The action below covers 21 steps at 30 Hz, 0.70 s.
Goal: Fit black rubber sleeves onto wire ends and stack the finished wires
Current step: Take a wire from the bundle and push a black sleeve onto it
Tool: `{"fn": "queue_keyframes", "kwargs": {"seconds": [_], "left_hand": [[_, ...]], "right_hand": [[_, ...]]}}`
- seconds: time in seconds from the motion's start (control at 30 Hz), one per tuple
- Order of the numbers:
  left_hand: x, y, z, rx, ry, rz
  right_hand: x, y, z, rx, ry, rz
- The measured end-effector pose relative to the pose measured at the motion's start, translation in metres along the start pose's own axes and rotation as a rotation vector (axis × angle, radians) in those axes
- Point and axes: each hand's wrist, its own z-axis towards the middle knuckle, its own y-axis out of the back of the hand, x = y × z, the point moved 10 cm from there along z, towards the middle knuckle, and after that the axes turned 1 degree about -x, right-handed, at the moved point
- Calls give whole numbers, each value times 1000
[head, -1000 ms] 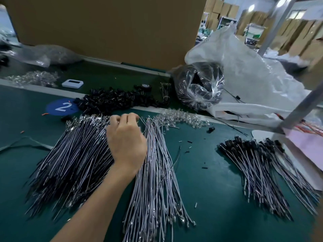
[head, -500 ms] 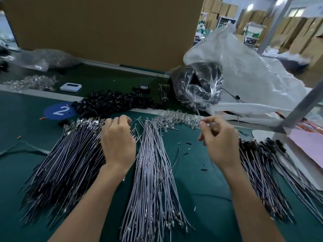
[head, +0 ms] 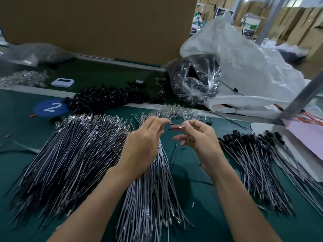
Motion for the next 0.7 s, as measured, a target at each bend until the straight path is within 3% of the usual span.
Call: {"fn": "queue_keyframes", "kwargs": {"seconds": [0.13,0.3,0.5,0.63,0.7], "left_hand": [[-8,-9,-2,78,-40,9],[-2,-9,-4,57,4,-15],[40,-6,-9,-128,450,-471],[63,-36,-28,69,838,-815],[63,-44,-31,88,912,-982]], "right_hand": [[7,-11,-3,64,42,171],[8,-12,-6,69,59,225],[12,-11,-11,74,89,241],[19,-13,-17,97,176,183],[19,-19,-19,128,188,161]]}}
